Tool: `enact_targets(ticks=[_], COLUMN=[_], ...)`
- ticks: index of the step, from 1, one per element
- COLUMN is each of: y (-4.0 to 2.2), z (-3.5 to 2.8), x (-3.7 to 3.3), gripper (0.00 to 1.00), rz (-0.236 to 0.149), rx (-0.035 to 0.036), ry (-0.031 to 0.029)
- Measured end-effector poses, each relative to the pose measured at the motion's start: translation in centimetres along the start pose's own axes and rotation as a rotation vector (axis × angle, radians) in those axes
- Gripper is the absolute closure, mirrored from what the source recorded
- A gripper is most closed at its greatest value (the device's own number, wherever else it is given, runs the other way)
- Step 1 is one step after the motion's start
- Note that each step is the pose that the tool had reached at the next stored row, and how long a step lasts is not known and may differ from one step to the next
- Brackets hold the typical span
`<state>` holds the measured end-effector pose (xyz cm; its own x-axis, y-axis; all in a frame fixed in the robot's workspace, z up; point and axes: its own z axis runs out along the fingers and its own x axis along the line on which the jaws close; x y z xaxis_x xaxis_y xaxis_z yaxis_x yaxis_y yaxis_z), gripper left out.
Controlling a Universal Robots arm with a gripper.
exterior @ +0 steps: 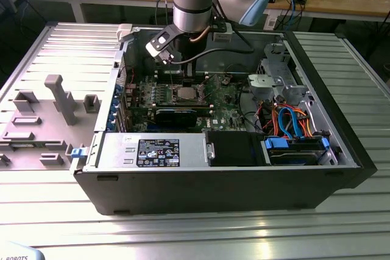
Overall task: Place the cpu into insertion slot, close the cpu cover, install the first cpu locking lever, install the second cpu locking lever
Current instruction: 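Close the cpu cover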
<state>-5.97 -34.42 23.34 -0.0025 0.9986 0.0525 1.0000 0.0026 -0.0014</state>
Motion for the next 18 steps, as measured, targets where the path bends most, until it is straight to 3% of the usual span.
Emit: enact_targets(ticks=[18], y=[0.00], z=[0.00], x=[0.00], gripper=[0.89], rz=[-0.012], rx=[0.0006], ry=[0.0000])
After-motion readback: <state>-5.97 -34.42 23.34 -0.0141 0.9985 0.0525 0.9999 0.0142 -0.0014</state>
